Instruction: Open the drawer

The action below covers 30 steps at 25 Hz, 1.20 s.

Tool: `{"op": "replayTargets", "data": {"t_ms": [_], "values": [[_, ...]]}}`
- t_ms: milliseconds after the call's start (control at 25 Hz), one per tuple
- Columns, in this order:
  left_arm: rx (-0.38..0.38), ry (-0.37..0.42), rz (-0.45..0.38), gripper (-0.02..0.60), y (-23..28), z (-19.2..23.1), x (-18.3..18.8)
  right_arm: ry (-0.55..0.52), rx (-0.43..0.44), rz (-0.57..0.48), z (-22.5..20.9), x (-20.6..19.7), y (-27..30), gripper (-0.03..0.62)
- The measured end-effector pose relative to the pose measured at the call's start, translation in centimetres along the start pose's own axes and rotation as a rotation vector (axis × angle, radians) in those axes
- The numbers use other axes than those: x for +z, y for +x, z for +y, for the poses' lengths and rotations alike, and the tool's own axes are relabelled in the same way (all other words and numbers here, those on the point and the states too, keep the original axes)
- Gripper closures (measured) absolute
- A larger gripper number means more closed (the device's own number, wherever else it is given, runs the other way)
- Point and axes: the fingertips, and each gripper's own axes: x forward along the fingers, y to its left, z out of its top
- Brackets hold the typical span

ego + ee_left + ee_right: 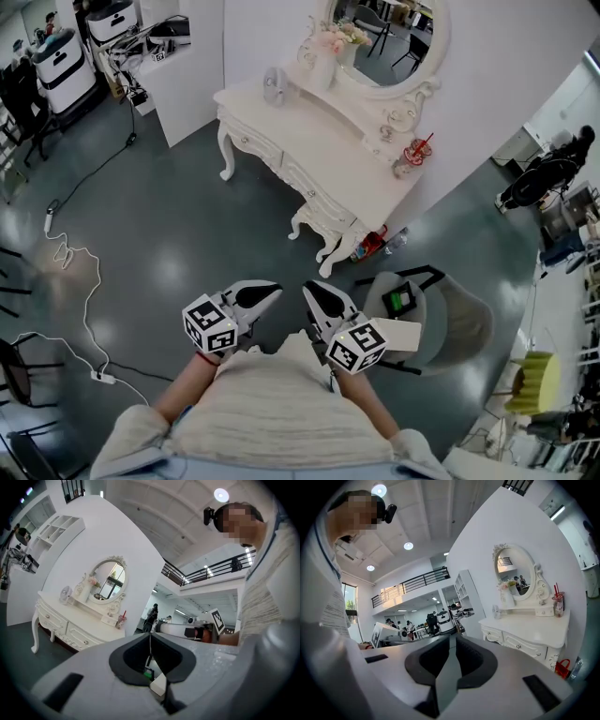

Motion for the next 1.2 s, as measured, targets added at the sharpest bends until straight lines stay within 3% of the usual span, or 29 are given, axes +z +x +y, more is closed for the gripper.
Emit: {"op": "replayTargets", "data": {"t_ms": [320, 760, 1200], "values": [[-0.005, -0.018, 0.014, 0.566, 3.5, 4.1, 0.4, 0.001, -0.011, 0.01, -4.9, 0.7, 2.9, 0.583], [0.017, -0.027, 0.068, 0.566, 13.8, 12.8, 2.7, 0.016, 0.028, 0.058, -16.8, 4.3, 9.2, 0.583], [0.069, -0.022, 0.138, 0.566, 21.8, 19.1, 3.5, 0.026, 0.085, 0.13, -25.5, 5.9, 12.8, 0.582]]}}
